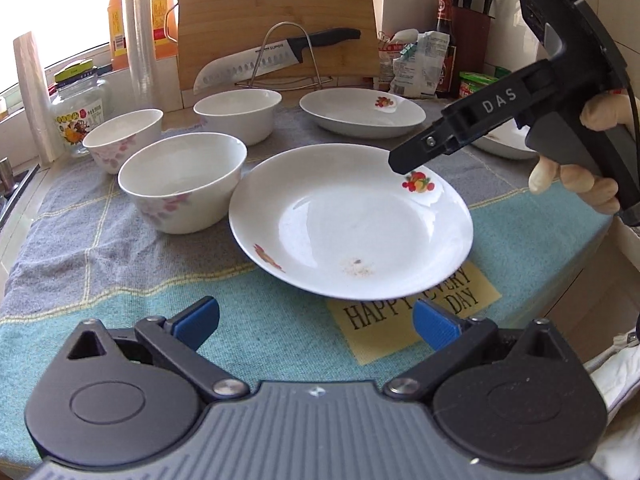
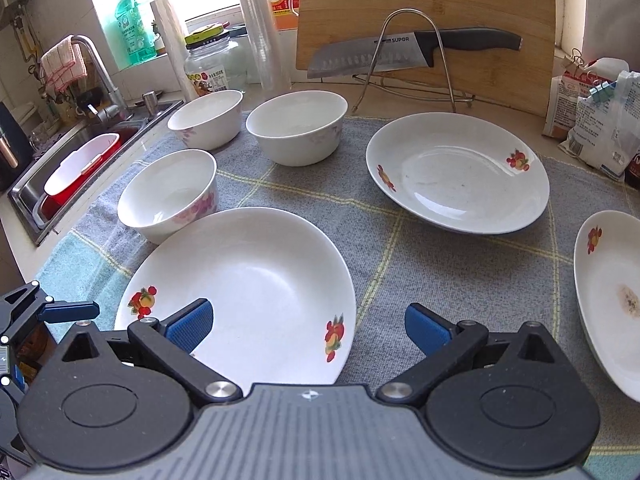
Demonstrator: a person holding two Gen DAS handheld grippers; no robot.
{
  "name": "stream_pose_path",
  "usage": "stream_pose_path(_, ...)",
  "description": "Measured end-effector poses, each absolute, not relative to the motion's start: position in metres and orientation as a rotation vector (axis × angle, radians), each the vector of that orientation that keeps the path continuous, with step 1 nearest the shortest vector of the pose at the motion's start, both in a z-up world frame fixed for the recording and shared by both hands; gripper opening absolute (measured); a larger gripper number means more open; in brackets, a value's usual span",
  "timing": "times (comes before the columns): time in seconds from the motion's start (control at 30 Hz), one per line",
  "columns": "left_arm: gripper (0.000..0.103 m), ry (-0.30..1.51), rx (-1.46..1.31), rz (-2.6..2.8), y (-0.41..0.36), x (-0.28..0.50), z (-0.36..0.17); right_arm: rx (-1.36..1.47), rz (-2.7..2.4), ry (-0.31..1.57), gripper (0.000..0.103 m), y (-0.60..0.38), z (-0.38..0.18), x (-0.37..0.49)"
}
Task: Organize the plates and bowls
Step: 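Close the right tool on the large plate's rim and lift it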
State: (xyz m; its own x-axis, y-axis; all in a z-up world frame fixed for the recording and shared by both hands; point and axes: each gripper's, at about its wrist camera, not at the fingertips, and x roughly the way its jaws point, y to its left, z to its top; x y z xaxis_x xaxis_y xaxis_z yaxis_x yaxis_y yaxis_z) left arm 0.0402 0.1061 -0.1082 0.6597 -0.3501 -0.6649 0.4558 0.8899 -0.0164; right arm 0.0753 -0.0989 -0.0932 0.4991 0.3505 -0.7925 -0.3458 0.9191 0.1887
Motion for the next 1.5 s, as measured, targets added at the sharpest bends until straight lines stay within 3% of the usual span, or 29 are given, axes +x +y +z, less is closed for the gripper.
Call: stream_pose_path(1.5, 0.103, 0.645, 0.256, -0.717, 0.099, 0.078, -0.131, 0.072, 0.757, 1.122, 0.103, -0.091, -0.128, 0.137)
